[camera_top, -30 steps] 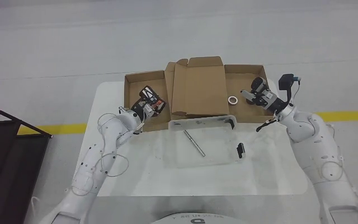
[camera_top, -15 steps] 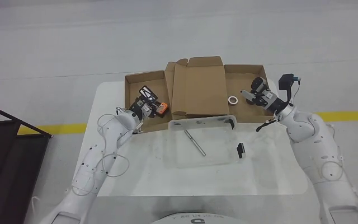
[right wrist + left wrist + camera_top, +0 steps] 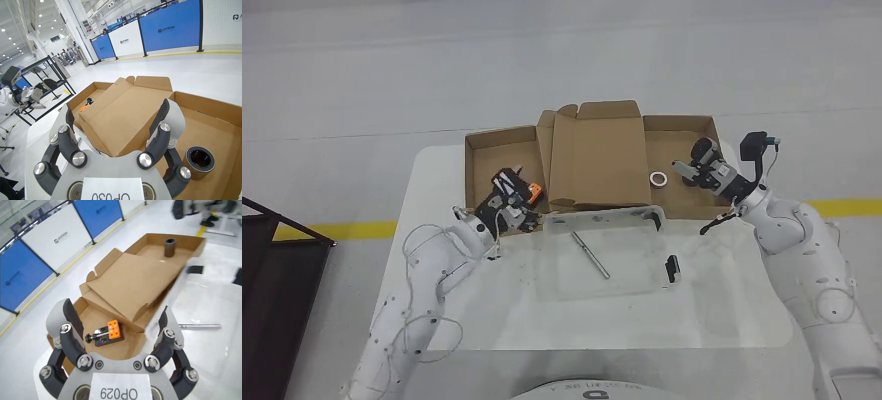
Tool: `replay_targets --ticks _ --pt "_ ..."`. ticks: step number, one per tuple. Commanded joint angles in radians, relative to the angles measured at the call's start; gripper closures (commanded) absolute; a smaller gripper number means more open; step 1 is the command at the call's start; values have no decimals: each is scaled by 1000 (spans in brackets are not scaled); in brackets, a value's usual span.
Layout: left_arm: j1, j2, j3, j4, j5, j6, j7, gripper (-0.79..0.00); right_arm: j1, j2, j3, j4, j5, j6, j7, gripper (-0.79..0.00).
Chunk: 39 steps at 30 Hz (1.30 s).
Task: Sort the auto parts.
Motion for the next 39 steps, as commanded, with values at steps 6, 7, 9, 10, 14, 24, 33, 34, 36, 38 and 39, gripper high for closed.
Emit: replay_targets --ticks 6,7,9,10,14,24,33,34,36,38,39 --pt "82 41 15 -133 306 -276 113 -785 0 0 0 0 0 0 0 -785" --pt "89 43 14 -131 324 -267 129 -785 0 0 0 0 0 0 0 -785" --pt "99 41 2 -121 311 -192 133 -785 0 0 0 0 0 0 0 -785" --pt "99 41 2 -121 311 -192 133 -785 0 0 0 0 0 0 0 -785" --pt "99 41 2 -121 311 -192 133 -785 0 0 0 0 0 0 0 -785" --pt "75 50 106 -149 542 -192 139 -751 0 0 0 0 0 0 0 -785" --pt "-90 33 297 -68 707 -260 108 -388 0 0 0 0 0 0 0 -785" --pt "-111 29 318 -53 726 -270 99 -394 0 0 0 0 0 0 0 -785" --pt "-147 22 361 -21 748 -295 84 -477 0 0 0 0 0 0 0 -785" --pt "-180 14 398 15 755 -326 70 -566 0 0 0 0 0 0 0 -785" --pt "-194 10 415 34 753 -339 66 -619 0 0 0 0 0 0 0 -785"
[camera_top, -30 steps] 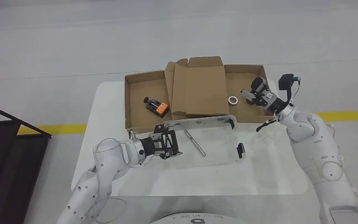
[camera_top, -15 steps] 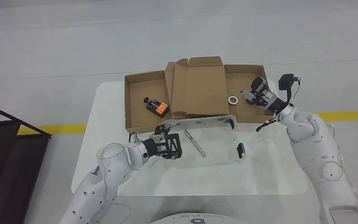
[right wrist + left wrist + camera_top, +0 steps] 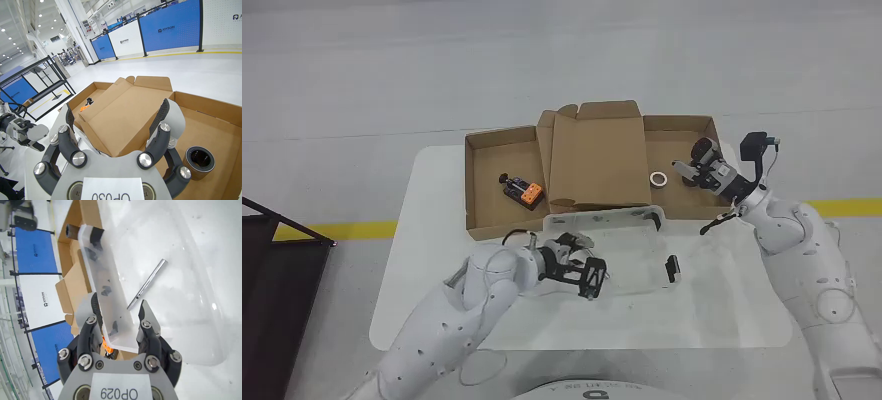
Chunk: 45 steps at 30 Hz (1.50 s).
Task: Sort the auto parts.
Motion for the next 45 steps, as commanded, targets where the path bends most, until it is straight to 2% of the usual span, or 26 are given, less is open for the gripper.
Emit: replay_targets --ticks 1,4,14,16,17,20,22,24,28,32,35,39,45 --pt "-30 -9 33 38 -8 -22 -8 -653 0 0 0 0 0 0 0 -785" --pt "-68 -23 66 91 -37 -35 -17 -705 0 0 0 0 0 0 0 -785" --pt "-143 -66 135 200 -126 -39 -94 -702 0 0 0 0 0 0 0 -785" --pt "-150 -80 135 226 -183 -21 -136 -646 0 0 0 0 0 0 0 -785" --pt "-154 -88 133 240 -226 -16 -152 -585 0 0 0 0 0 0 0 -785" --pt "-171 -110 130 274 -351 -7 -214 -471 0 0 0 0 0 0 0 -785" --pt "-184 -123 136 291 -413 -7 -262 -419 0 0 0 0 0 0 0 -785" --pt "-200 -134 145 307 -462 -21 -309 -419 0 0 0 0 0 0 0 -785" --pt "-230 -151 174 335 -511 -73 -403 -511 0 0 0 0 0 0 0 -785" --pt "-250 -163 199 357 -544 -110 -472 -533 0 0 0 0 0 0 0 -785" --pt "-261 -171 209 369 -560 -101 -505 -539 0 0 0 0 0 0 0 -785" --pt "-270 -178 217 381 -580 -88 -522 -523 0 0 0 0 0 0 0 -785" --pt "-283 -184 218 398 -604 -76 -537 -443 0 0 0 0 0 0 0 -785"
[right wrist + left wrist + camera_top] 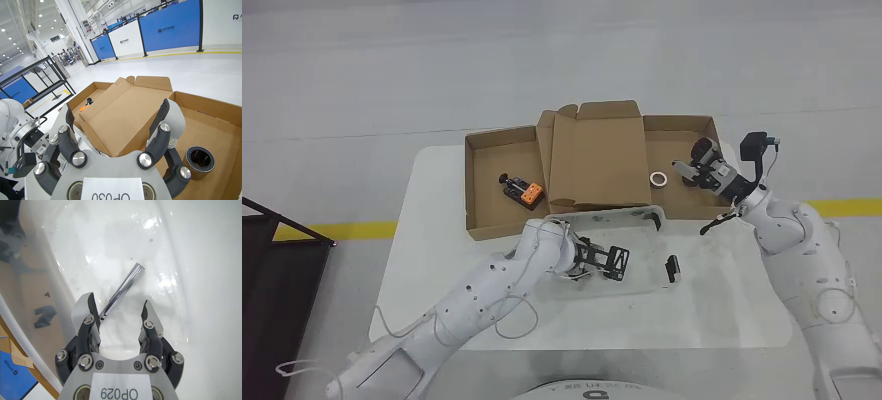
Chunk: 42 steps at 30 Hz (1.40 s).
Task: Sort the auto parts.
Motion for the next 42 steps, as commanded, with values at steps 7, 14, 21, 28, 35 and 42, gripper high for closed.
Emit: replay_targets --ticks 7,14,21,28,35,42 --pt "-16 -8 -6 44 -50 22 -20 -385 0 0 0 0 0 0 0 -785" --pt "-37 -21 -6 86 -121 46 -34 -345 0 0 0 0 0 0 0 -785" --pt "-59 -34 24 115 -158 29 -77 -332 0 0 0 0 0 0 0 -785" --pt "-79 -45 55 117 -146 30 -88 -308 0 0 0 0 0 0 0 -785" --pt "-89 -50 72 129 -124 41 -77 -296 0 0 0 0 0 0 0 -785" --pt "-97 -56 87 154 -117 48 -65 -277 0 0 0 0 0 0 0 -785"
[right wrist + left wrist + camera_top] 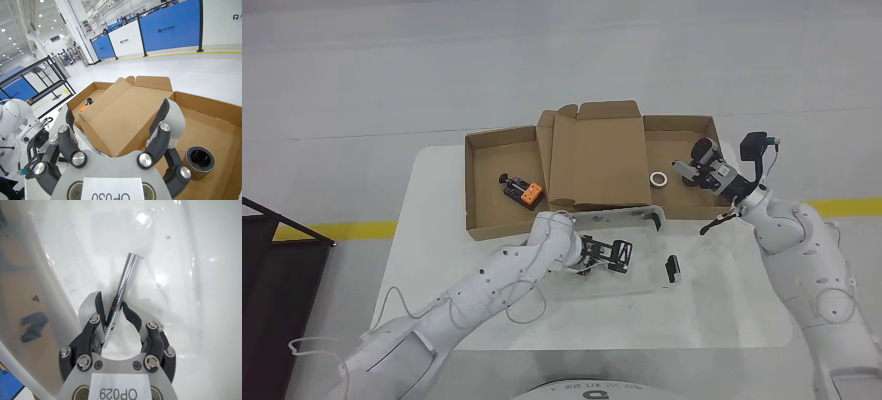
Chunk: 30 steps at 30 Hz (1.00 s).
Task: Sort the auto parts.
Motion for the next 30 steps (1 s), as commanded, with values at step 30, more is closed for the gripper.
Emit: replay_targets --ticks 30 --pt "120 60 -118 -305 45 44 -6 0 0 0 0 0 0 0 0 -785"
